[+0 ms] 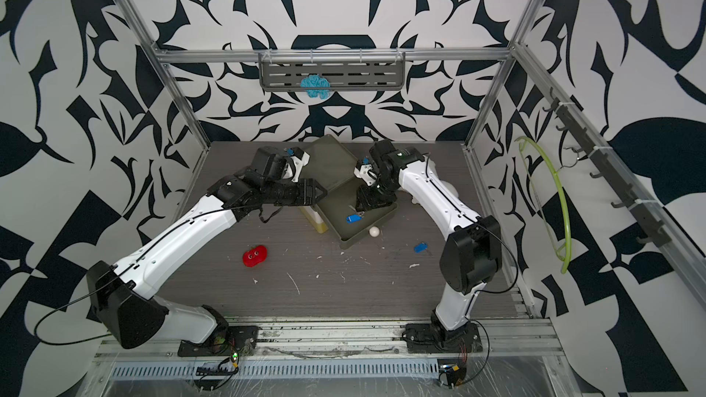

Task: Take the keys out of the drawer
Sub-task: Pick up the key from the drawer.

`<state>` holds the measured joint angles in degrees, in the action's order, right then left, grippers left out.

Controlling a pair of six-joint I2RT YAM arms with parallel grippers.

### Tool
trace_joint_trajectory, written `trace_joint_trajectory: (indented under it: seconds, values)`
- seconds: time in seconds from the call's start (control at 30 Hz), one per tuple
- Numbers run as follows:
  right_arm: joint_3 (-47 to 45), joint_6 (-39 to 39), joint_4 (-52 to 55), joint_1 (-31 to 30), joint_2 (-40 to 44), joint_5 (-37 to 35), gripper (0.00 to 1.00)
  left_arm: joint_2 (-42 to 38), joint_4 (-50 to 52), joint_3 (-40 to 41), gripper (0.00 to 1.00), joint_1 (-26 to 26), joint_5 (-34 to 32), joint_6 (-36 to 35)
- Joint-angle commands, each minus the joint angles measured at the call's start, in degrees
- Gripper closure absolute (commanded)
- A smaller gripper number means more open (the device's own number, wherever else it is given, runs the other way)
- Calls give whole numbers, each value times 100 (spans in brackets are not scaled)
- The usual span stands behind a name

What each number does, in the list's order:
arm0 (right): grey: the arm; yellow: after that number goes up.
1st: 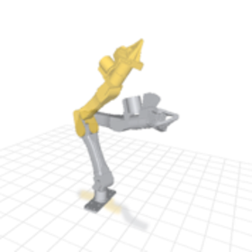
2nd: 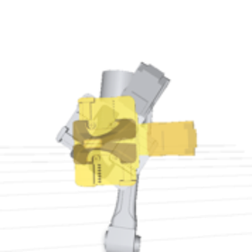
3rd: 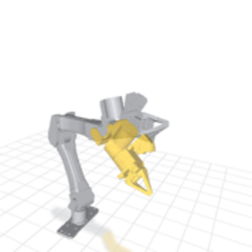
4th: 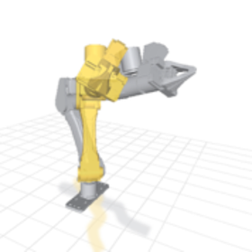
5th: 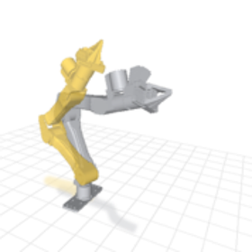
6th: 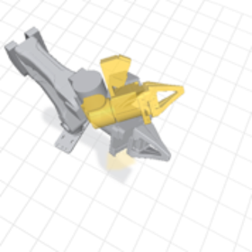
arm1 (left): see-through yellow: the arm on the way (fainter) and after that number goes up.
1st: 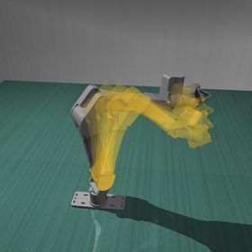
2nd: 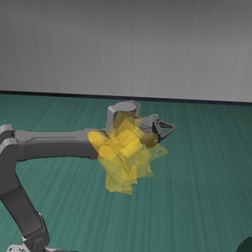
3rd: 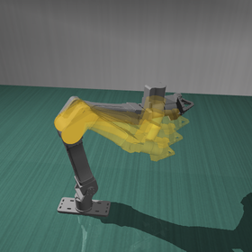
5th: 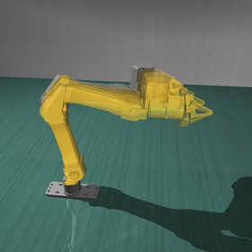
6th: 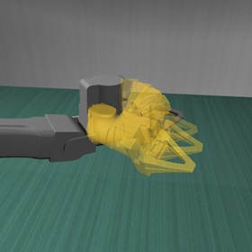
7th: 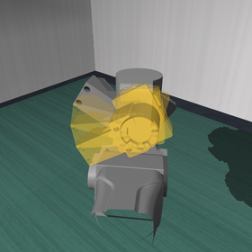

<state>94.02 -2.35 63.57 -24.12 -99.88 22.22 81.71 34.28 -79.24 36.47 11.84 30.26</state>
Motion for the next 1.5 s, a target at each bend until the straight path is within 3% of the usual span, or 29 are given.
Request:
trace_joint_trajectory:
  seconds: [0.0, 0.4, 0.7, 1.07, 1.47]
  values:
    - [245, 247, 273, -34, 73, -151, 49, -151, -72, 114, 43, -66, 144, 24]
    - [-62, 349, 176, -167, 93, -34, 49, -272, -71, 272, 43, -116, 185, 32]
    - [-75, 324, 164, -339, -1, -240, 55, -445, -42, 444, 42, -147, 166, 68]
    - [-236, 479, 270, -344, 130, -603, 68, -541, -174, 624, 42, -149, 196, 162]
    - [-338, 269, -212, -348, 385, -726, 95, -582, -148, 691, 42, -152, 138, 173]
